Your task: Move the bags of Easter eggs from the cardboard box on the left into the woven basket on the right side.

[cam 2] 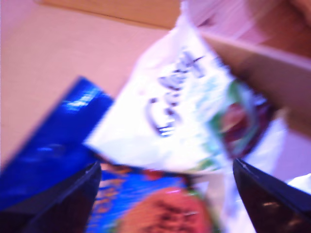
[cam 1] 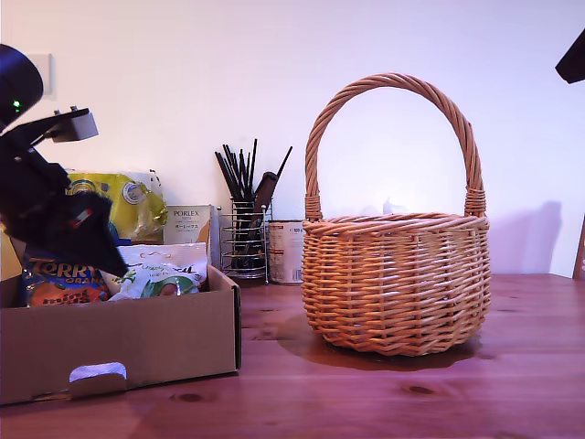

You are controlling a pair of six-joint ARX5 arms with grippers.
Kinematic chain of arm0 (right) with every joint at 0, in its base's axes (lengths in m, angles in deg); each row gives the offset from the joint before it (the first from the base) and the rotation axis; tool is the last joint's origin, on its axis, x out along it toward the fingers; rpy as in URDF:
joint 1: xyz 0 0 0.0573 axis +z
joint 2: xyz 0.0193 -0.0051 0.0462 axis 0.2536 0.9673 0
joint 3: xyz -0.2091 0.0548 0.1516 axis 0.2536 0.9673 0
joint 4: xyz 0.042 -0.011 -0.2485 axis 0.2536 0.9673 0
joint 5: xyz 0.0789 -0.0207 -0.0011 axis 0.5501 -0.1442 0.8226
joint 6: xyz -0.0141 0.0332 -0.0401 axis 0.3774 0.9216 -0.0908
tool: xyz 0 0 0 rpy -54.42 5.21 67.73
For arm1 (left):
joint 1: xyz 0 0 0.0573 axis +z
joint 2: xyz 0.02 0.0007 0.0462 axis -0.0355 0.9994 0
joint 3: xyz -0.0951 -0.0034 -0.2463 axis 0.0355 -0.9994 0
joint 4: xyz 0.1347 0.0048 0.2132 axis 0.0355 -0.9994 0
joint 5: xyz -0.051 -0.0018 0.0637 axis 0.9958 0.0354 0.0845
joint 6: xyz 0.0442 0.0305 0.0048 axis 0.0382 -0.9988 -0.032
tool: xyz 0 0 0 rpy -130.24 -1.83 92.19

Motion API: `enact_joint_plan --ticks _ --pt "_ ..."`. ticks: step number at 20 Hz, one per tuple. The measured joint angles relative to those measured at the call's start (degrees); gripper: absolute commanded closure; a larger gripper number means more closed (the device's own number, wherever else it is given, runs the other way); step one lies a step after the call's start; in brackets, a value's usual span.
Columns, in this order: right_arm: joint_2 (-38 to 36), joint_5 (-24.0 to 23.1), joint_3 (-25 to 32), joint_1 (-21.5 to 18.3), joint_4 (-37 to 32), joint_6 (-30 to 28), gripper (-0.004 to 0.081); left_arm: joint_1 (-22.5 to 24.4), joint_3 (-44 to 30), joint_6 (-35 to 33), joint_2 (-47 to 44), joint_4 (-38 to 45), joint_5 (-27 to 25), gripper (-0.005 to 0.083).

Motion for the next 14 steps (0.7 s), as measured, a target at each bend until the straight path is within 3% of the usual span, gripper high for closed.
enact_joint_plan --ticks 3,11,14 --pt "0.0 0.0 0.0 0.0 0.0 0.0 0.0782 0.02 0.0 2.89 0.07 -0.81 4.39 -0.001" --pt "0.02 0.0 0.0 0.0 -0.09 0.0 0.0782 -0.48 0.0 7.17 5.88 3.93 4.57 -0.001" --pt "0.02 0.0 0.0 0.0 -0.11 0.0 0.0782 -0.98 0.0 9.03 6.23 5.4 7.41 -0.0009"
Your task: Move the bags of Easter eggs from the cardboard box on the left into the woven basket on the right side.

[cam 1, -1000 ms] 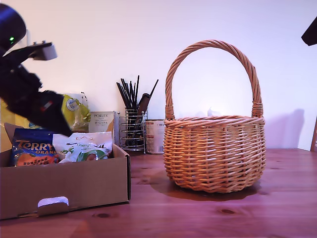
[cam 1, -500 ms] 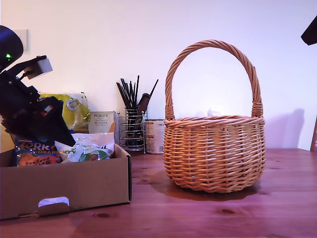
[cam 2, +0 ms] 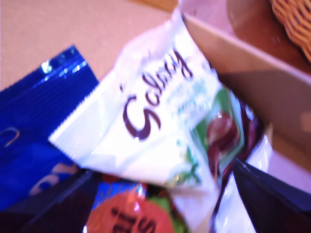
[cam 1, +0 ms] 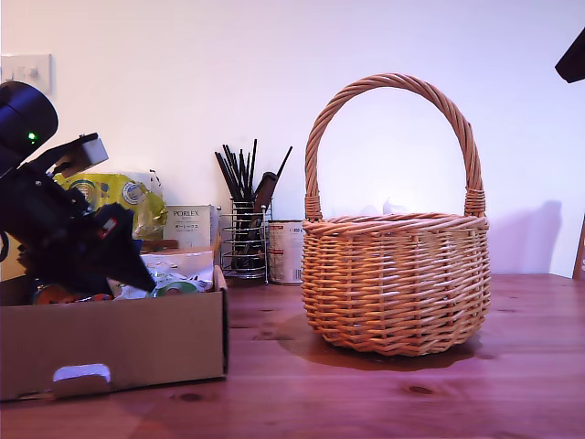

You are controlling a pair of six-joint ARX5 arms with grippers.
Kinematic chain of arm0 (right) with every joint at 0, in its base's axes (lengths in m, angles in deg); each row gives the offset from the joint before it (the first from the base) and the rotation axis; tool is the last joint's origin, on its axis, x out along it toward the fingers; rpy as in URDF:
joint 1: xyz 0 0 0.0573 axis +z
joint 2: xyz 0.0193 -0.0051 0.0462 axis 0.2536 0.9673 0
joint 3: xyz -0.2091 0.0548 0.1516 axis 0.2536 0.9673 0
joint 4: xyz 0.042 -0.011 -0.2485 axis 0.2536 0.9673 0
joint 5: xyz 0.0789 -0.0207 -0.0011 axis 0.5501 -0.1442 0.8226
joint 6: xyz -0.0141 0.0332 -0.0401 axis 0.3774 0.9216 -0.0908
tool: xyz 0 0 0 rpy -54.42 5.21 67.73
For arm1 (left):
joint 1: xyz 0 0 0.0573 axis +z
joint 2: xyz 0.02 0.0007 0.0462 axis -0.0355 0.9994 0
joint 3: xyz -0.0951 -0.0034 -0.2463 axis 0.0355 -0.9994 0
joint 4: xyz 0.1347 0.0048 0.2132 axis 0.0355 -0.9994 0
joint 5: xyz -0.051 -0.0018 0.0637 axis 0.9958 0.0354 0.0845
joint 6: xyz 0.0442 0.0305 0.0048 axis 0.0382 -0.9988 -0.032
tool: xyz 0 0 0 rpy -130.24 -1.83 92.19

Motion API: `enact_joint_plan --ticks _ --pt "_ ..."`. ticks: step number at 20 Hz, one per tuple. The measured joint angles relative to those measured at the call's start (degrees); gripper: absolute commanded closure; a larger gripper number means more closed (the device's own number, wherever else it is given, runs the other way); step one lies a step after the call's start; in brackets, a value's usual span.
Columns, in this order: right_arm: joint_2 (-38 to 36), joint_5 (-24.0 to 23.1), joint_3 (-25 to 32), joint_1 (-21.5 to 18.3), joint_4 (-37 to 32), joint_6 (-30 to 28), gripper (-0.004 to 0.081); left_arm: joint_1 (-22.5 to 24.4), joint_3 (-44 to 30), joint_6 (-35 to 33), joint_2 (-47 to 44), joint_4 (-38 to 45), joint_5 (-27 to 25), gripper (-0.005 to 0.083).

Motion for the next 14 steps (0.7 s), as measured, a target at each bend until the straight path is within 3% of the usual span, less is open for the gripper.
enact_joint_plan --ticks 8,11,14 --pt "0.0 -1.09 0.0 0.0 -0.92 0.0 0.0782 -6.78 0.0 1.05 0.0 1.44 4.22 0.0" --pt "0.0 -1.09 0.0 0.0 -0.92 -0.02 0.0782 -8.72 0.0 0.96 0.0 2.62 4.11 0.0068" --pt "0.0 -1.09 0.0 0.0 -0.92 -0.02 0.0782 -9.66 0.0 0.96 0.0 4.46 2.21 0.0196"
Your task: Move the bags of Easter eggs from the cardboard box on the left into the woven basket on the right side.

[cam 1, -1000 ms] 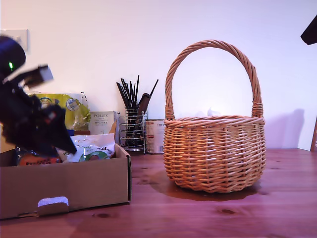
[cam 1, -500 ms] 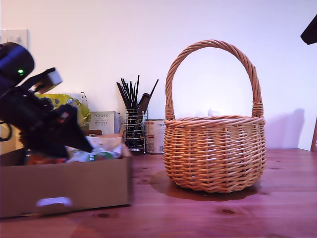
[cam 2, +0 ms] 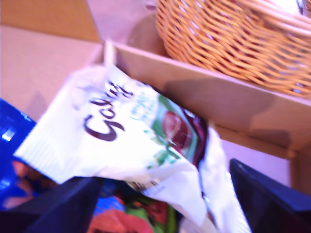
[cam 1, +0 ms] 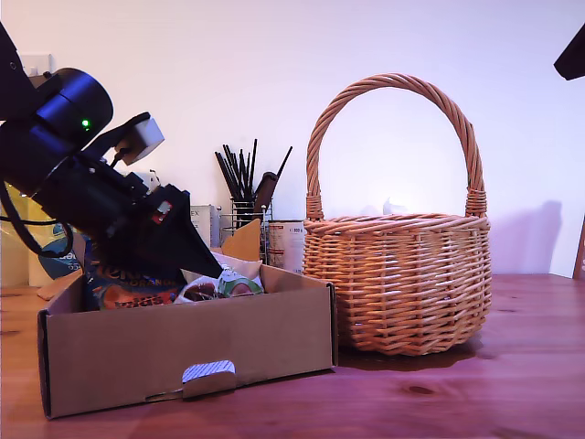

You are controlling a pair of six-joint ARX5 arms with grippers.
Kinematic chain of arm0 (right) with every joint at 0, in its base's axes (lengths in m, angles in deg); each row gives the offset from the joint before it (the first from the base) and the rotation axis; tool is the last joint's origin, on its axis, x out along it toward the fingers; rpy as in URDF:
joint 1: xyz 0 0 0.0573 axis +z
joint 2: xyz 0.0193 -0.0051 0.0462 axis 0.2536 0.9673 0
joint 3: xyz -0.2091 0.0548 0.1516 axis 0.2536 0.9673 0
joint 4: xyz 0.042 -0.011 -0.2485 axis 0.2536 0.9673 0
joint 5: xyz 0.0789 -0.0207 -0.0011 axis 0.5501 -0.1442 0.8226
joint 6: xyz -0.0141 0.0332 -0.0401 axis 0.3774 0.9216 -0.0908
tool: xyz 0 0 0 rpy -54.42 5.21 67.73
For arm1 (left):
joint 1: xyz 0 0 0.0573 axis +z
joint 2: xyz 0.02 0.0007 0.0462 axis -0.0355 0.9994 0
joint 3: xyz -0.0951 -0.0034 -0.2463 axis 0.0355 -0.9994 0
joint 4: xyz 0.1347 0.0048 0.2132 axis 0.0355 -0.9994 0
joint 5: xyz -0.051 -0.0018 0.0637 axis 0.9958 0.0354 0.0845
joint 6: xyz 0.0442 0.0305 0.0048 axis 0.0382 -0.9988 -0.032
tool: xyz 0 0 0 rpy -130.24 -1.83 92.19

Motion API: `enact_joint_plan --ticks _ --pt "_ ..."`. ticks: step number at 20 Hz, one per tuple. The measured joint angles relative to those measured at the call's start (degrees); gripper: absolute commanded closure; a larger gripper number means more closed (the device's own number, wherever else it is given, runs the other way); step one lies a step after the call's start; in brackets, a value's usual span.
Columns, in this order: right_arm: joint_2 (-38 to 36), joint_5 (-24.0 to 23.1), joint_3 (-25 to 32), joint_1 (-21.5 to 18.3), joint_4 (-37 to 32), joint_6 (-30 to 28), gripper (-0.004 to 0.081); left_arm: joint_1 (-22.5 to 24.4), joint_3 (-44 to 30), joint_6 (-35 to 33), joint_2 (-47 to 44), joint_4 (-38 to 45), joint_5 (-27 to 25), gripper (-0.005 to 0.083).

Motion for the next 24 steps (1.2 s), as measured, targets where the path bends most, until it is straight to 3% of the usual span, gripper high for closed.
enact_joint_plan --ticks 2,10,12,14,16,19,24 --pt "0.0 0.0 0.0 0.0 -0.02 0.0 0.0782 -0.57 0.0 0.0 0.0 0.55 -0.85 0.0265" --pt "0.0 0.0 0.0 0.0 -0.07 0.09 0.0782 -3.28 0.0 0.15 6.91 4.35 -1.99 0.0265" --pt "0.0 0.0 0.0 0.0 -0.07 0.2 0.0782 -3.61 0.0 1.14 6.95 5.2 -2.19 0.0358" --pt "0.0 0.0 0.0 0.0 -0.07 0.2 0.0782 -3.58 0.0 1.73 6.95 6.16 -2.23 0.0587" --pt "0.0 0.0 0.0 0.0 -0.07 0.2 0.0782 -3.58 0.0 2.16 6.95 7.02 -2.27 0.0739" --pt "0.0 0.0 0.0 0.0 -0.07 0.2 0.0782 -3.58 0.0 2.69 6.95 7.61 -2.19 0.0786" --pt "0.0 0.0 0.0 0.0 -0.07 0.2 0.0782 -3.58 0.0 2.82 4.24 5.81 -2.14 0.0788"
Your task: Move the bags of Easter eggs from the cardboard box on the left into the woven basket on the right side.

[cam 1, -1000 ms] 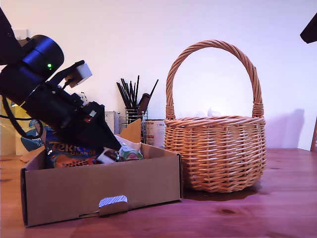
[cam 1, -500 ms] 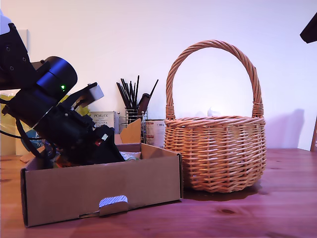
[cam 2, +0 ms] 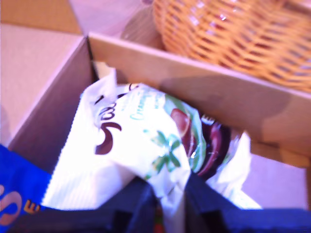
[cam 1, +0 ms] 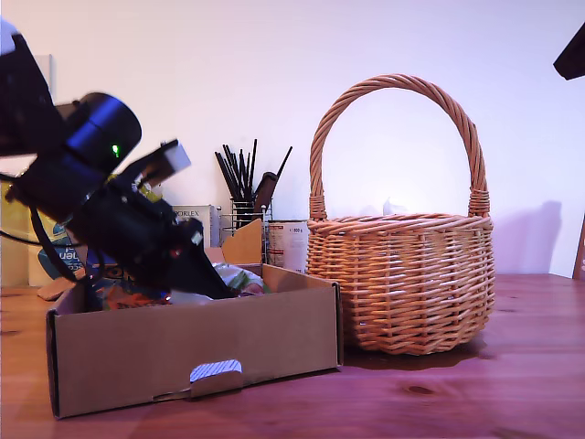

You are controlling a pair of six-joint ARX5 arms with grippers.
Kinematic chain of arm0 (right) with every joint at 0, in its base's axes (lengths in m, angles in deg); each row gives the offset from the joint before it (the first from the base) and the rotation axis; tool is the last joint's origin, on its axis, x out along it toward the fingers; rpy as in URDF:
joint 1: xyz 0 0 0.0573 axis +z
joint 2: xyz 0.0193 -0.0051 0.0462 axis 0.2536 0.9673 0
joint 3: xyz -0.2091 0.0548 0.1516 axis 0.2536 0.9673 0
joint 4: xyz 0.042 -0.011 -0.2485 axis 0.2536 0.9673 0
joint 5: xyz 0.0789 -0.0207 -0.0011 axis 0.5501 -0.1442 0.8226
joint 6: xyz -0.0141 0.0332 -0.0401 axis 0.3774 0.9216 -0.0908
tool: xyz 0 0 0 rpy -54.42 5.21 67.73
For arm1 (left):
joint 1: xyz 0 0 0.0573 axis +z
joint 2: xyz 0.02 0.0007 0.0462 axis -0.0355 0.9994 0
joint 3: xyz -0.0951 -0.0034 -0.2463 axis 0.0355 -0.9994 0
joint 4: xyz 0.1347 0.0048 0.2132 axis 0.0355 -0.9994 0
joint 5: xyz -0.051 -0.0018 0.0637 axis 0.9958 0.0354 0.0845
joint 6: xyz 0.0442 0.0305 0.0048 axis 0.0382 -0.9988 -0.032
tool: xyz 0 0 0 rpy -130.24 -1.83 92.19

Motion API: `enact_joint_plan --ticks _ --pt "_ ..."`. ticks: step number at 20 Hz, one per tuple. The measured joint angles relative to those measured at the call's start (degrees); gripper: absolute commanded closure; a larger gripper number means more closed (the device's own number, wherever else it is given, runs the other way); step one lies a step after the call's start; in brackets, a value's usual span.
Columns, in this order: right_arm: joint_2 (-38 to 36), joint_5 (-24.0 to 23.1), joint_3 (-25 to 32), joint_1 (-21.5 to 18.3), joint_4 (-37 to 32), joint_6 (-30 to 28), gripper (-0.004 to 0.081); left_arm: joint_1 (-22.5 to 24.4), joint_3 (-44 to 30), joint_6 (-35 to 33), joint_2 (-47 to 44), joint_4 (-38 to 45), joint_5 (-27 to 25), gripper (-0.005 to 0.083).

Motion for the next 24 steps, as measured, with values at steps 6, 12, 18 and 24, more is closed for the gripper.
enact_joint_plan --ticks 6,12,18,24 --pt "0.0 0.0 0.0 0.0 -0.02 0.0 0.0782 0.72 0.0 0.0 -16.15 -5.57 1.07 0.0793" --pt "0.0 0.0 0.0 0.0 -0.04 0.0 0.0782 -1.29 0.02 3.56 -19.54 -11.06 10.25 0.0793" --pt "0.0 0.0 0.0 0.0 -0.04 -0.02 0.0782 -12.15 0.02 7.48 -19.23 -0.61 9.73 0.0793" --pt "0.0 0.0 0.0 0.0 -0.04 -0.04 0.0782 -19.26 1.49 13.92 -9.97 11.37 -1.84 0.0793"
